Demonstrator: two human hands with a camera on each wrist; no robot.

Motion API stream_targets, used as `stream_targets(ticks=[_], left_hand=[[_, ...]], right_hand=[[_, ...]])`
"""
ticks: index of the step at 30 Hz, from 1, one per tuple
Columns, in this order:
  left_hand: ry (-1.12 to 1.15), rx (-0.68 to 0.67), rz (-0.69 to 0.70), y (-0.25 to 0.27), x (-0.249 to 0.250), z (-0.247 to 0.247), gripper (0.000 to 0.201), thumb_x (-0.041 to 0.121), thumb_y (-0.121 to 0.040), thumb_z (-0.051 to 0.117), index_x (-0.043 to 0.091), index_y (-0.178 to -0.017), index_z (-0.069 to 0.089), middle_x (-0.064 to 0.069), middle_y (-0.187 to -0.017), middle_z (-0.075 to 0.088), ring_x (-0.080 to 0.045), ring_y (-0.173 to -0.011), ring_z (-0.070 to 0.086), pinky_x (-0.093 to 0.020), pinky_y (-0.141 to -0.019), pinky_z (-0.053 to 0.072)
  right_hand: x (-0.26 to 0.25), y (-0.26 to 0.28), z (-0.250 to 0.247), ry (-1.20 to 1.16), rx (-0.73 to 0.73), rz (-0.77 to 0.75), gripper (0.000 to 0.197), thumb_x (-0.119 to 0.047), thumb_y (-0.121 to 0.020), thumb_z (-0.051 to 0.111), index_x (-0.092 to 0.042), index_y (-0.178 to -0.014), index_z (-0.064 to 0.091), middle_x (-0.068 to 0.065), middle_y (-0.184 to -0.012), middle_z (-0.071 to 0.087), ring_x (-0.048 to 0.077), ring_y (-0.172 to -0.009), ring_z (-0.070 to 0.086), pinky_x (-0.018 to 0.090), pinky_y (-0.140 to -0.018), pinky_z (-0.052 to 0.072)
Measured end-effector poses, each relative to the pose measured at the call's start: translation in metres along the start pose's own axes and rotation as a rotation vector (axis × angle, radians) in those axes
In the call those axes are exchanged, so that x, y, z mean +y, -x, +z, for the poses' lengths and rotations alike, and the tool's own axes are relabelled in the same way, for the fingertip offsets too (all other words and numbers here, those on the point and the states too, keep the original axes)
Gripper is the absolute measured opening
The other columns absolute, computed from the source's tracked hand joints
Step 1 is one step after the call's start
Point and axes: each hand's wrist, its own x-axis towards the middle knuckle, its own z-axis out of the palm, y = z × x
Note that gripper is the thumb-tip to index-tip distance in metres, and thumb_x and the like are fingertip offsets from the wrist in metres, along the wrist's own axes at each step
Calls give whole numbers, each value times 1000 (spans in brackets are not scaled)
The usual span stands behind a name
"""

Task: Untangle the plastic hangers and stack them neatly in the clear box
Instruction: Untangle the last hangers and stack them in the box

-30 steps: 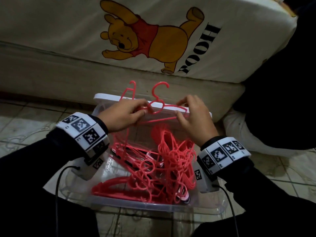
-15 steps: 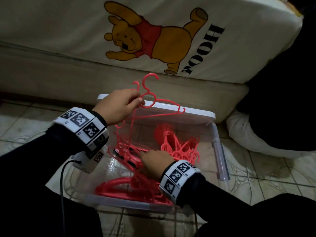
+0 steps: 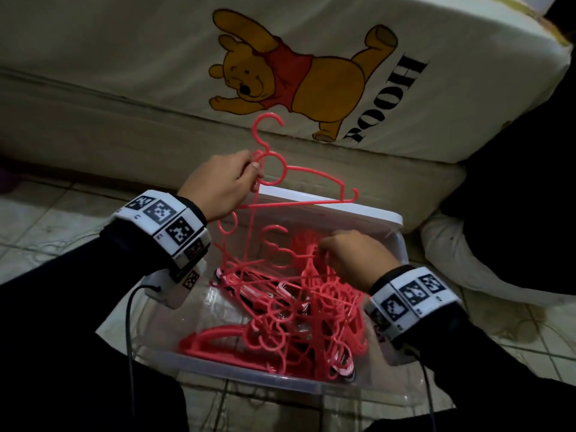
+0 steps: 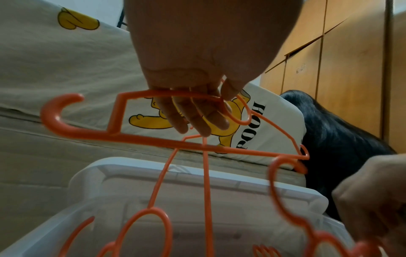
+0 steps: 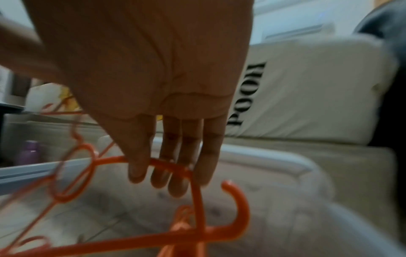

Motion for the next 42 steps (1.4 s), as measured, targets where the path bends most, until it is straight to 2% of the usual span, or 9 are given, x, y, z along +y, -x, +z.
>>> stream_targets(ticks=[3,9,16,19,24,31,35,39,42], left_hand=[[-25,-9,-19,0,-1,1,24,31,-99,39,21,-92,59,2,-77,67,-23,-79,63,-42,-75,50],[-57,-83,-20,3,-1,8,26,31,-99,39,13,-96,57,-5,-78,65,-31,-79,61,-41,-75,48],[-12,-348,4,9,6,17,34,48,-97,34,17,-92,47,-1,-79,60,-22,-82,60,-38,-77,44],[-72,-382,47,12,9,22,44,53,-94,33,12,-95,49,0,-81,57,-19,-78,55,-28,-66,39],[-66,-423,106,14,12,23,55,64,-83,29,15,-93,50,-1,-80,57,-16,-75,54,-30,-67,40],[-105,-398,168,15,13,26,32,46,-96,41,16,-90,49,4,-72,53,-15,-69,51,-30,-61,36],[-144,-363,194,15,13,28,21,34,-98,41,18,-87,47,8,-67,48,-19,-69,48,-33,-63,34],[-148,-361,161,16,15,30,21,32,-97,43,13,-94,52,-4,-83,62,-26,-82,56,-39,-73,45],[-129,-371,132,16,16,32,23,32,-96,44,12,-93,54,-5,-88,64,-25,-82,58,-41,-75,46]], right_hand=[[12,6,-9,-2,-15,23,21,-14,-85,54,-28,-90,68,2,-100,63,24,-97,60,35,-80,49],[23,11,-11,45,-14,53,20,-23,-86,60,-36,-98,71,-6,-103,69,18,-98,64,27,-73,47],[31,17,-35,-12,226,-2,20,-21,-82,63,-29,-98,73,1,-94,67,24,-94,60,30,-71,42],[30,16,-38,-73,318,-27,19,-16,-81,65,-23,-97,74,5,-90,67,27,-91,60,36,-74,47],[30,13,-35,-124,346,-9,19,-14,-83,64,-22,-97,74,3,-92,66,25,-93,61,41,-77,49],[29,12,-33,-157,382,44,16,-11,-78,66,-21,-90,67,-2,-88,66,20,-86,61,37,-75,49],[23,10,-30,-162,344,43,22,-11,-79,67,-16,-100,59,-1,-95,60,20,-86,57,35,-76,48],[14,10,-25,-80,277,29,24,-16,-86,59,-14,-110,59,7,-107,59,27,-99,56,37,-82,46],[7,10,-21,4,256,16,21,-26,-90,55,-16,-108,57,6,-107,58,27,-101,55,35,-75,44]])
